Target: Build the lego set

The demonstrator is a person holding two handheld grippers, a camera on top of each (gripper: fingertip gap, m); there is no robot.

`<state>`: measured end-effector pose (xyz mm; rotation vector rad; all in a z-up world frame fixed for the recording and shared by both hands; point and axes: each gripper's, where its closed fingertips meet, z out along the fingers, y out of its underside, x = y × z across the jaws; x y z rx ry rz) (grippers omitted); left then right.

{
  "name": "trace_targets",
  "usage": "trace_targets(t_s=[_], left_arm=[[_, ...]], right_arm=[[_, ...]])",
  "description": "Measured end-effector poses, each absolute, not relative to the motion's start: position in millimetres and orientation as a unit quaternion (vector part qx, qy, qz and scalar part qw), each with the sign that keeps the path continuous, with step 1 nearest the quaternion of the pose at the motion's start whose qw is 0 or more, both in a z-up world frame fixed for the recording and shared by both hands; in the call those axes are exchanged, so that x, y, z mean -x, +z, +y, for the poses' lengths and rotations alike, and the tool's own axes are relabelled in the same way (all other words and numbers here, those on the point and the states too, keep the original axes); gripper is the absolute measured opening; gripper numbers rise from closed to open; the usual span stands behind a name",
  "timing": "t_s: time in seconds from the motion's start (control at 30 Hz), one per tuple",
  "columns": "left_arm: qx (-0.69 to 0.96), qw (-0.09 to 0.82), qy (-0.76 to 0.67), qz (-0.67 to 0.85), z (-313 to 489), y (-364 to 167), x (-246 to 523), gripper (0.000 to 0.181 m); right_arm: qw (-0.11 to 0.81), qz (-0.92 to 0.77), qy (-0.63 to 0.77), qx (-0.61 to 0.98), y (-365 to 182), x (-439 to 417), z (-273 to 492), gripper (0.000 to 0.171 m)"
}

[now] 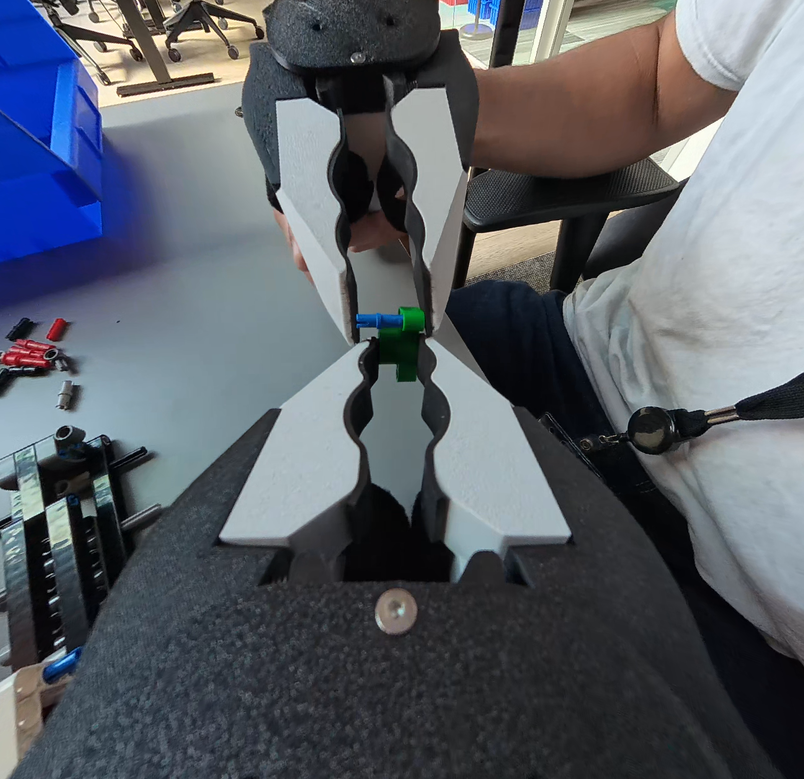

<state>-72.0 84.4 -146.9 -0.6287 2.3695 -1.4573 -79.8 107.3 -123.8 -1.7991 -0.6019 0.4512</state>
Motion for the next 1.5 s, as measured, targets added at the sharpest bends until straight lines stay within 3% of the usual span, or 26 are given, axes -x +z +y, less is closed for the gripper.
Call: trace_targets(t_s=[0.43, 0.7, 1.0, 1.23, 1.5], left_arm=[[0.235, 0.106, -0.505, 0.824, 85.6, -150.5, 71.9, 0.016], [0.205, 0.069, -0.514, 0.83, 79.8, -150.0, 84.4, 0.016], [0.2, 0.049, -0.504, 0.839, 77.6, -154.6, 88.1, 0.015], [0.204, 0.033, -0.497, 0.843, 76.8, -157.8, 88.8, 0.015], [0.207, 0.036, -0.498, 0.841, 77.5, -157.2, 87.6, 0.015]], right_arm=[[0.536, -0.266, 0.192, 0.778, -130.7, 78.1, 103.7, 0.016], [0.515, -0.294, 0.176, 0.786, -133.7, 79.3, 97.7, 0.038], [0.509, -0.316, 0.176, 0.781, -138.2, 88.8, 96.1, 0.025], [0.513, -0.313, 0.167, 0.782, -138.6, 85.0, 98.8, 0.033], [0.53, -0.327, 0.163, 0.765, -136.6, 88.9, 98.4, 0.024]])
